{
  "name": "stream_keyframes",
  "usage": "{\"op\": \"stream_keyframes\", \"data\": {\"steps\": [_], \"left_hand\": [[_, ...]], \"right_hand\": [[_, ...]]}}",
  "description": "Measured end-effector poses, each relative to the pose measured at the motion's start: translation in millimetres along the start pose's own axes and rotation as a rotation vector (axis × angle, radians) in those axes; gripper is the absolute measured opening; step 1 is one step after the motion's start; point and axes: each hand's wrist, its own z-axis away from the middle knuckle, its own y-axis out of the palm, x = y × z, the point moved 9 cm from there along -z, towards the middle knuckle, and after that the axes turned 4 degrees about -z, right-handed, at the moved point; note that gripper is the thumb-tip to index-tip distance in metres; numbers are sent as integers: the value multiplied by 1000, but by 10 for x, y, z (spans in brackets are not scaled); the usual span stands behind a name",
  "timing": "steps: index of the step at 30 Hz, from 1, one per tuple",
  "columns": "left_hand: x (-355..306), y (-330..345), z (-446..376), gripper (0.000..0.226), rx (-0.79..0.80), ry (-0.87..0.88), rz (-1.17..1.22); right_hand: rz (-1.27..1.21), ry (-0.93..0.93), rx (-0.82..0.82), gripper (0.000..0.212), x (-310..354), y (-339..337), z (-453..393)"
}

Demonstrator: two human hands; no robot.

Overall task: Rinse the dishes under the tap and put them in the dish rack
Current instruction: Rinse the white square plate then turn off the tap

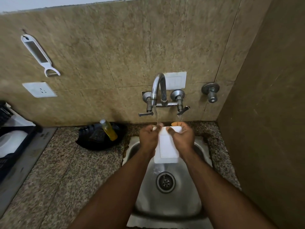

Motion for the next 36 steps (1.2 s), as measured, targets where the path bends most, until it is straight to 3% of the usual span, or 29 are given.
{"op": "stream_keyframes", "data": {"steps": [2, 4, 8, 11, 13, 16, 18, 21, 24, 27, 30, 33, 36], "left_hand": [[2, -58, -25, 31, -78, -24, 42], [37, -56, -70, 29, -48, -67, 76], [75, 8, -62, 21, 165, -89, 130], [75, 87, 7, 22, 357, -115, 188], [45, 31, 12, 26, 344, -110, 231], [13, -111, 41, 26, 188, -96, 295], [28, -170, 85, 21, 118, -78, 319], [114, -257, 85, 7, 32, -53, 344], [183, -328, 71, 10, -34, -54, 380], [230, -443, 50, 8, -106, -69, 402], [233, -584, -17, 10, -156, -91, 455], [191, -631, -93, 9, -139, -109, 484], [117, -490, -76, 8, -41, -126, 502]], "right_hand": [[0, -6, 10, 25, 11, 32, -7], [-3, -1, 9, 21, 30, 41, -22], [-97, 15, -16, 11, 61, -3, -123], [-96, 30, -4, 14, 70, 37, -206], [-38, 12, 65, 27, 77, 184, -218], [168, -3, 161, 66, 86, 433, -86], [267, -22, 161, 78, 95, 526, 2], [396, -53, 115, 57, 113, 566, 51], [316, 29, 100, 44, 29, 555, -3], [176, 156, 193, 46, -34, 593, -42], [43, 235, 339, 27, -104, 587, -9], [-22, 252, 439, 24, -173, 480, 45], [-139, 247, 403, 27, -177, 327, -2]]}}
